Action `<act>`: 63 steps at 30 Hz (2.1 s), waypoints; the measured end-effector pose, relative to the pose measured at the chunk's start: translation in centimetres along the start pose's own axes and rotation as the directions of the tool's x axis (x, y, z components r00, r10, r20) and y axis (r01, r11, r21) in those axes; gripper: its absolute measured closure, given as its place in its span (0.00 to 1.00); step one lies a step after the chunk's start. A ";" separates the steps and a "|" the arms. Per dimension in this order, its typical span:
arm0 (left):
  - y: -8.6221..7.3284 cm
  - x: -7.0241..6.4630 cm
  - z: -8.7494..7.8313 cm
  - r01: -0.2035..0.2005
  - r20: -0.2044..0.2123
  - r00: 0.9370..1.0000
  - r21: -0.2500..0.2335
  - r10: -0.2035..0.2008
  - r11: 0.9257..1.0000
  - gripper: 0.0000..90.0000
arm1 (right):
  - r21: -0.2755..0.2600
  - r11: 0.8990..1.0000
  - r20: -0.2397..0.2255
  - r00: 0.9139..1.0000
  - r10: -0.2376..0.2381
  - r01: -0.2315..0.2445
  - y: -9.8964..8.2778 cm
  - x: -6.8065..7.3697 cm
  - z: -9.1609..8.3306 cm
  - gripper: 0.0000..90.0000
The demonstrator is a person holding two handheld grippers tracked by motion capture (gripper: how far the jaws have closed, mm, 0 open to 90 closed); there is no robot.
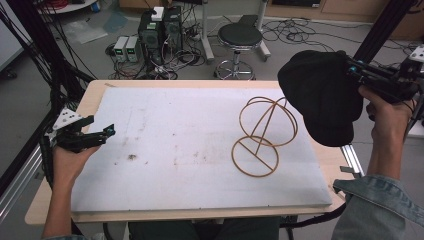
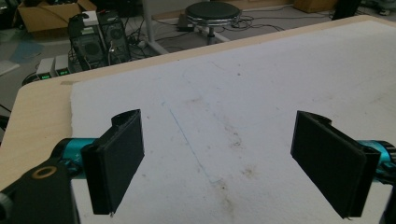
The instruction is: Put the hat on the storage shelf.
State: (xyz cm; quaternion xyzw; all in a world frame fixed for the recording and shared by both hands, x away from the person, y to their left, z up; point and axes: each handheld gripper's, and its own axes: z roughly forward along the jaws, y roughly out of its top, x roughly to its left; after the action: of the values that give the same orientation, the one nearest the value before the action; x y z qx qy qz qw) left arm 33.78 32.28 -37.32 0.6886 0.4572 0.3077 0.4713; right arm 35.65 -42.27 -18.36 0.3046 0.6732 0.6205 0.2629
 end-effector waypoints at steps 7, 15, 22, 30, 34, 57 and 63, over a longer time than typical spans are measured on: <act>0.0 0.0 0.0 -0.001 0.000 1.000 -0.001 0.001 1.000 0.19 | 0.011 1.000 -0.044 0.999 -0.014 0.015 0.3 0.6 0.4 0.92; 0.0 0.1 -0.1 -0.001 0.000 1.000 -0.001 0.001 1.000 0.19 | 0.020 0.999 -0.080 0.996 -0.028 0.030 0.7 1.3 0.9 0.92; 0.0 0.1 -0.1 0.001 -0.003 1.000 -0.002 -0.001 1.000 0.20 | 0.022 0.999 -0.111 0.993 -0.035 0.038 0.6 1.7 1.3 0.92; 0.0 0.1 -0.1 0.000 -0.004 1.000 0.000 0.000 1.000 0.20 | 0.036 0.998 -0.149 0.988 -0.048 0.054 0.4 2.3 1.9 0.91; 0.0 0.1 -0.1 0.001 -0.006 1.000 -0.001 -0.002 1.000 0.20 | 0.035 0.998 -0.168 0.985 -0.043 0.050 0.2 2.4 2.2 0.91; 0.0 0.2 -0.2 0.000 -0.008 1.000 -0.001 0.000 1.000 0.20 | 0.060 0.996 -0.240 0.969 -0.054 0.070 -0.6 3.5 3.9 0.91; 0.0 0.2 -0.2 0.001 -0.007 1.000 -0.002 -0.001 1.000 0.20 | 0.075 0.995 -0.252 0.967 -0.046 0.067 -0.9 3.6 4.3 0.91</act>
State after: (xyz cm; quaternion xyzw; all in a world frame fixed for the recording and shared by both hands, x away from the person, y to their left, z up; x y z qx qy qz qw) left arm 33.68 32.50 -37.22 0.6868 0.4587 0.3102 0.4708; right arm 36.22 -36.75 -19.56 0.2155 0.7343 0.6178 0.1808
